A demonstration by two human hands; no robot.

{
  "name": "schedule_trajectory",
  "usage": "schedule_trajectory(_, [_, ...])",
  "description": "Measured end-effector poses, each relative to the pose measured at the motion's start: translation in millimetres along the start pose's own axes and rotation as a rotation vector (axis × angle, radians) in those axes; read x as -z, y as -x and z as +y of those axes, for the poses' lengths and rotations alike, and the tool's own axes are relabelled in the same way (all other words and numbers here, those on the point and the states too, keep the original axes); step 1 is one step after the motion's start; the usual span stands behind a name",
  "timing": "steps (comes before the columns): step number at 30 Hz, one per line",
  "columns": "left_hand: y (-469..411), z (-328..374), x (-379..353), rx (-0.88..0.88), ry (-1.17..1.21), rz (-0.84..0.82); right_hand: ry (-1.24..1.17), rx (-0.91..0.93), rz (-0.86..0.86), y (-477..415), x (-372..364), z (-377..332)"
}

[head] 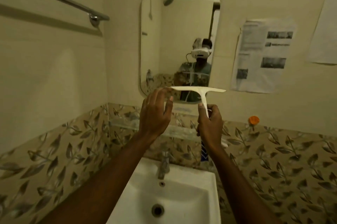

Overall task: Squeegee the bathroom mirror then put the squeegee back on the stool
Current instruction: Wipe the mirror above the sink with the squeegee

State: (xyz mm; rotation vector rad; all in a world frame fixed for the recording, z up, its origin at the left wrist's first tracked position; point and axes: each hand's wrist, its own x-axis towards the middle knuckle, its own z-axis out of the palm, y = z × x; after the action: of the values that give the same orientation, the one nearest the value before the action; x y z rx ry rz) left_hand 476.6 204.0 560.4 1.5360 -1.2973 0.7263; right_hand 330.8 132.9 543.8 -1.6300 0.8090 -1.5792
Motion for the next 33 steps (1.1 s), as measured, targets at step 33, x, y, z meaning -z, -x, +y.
schedule_trajectory(33, [-329,-179,-49,0.408,0.403,-0.01,0.402,0.554,0.381,-281,-144,-120])
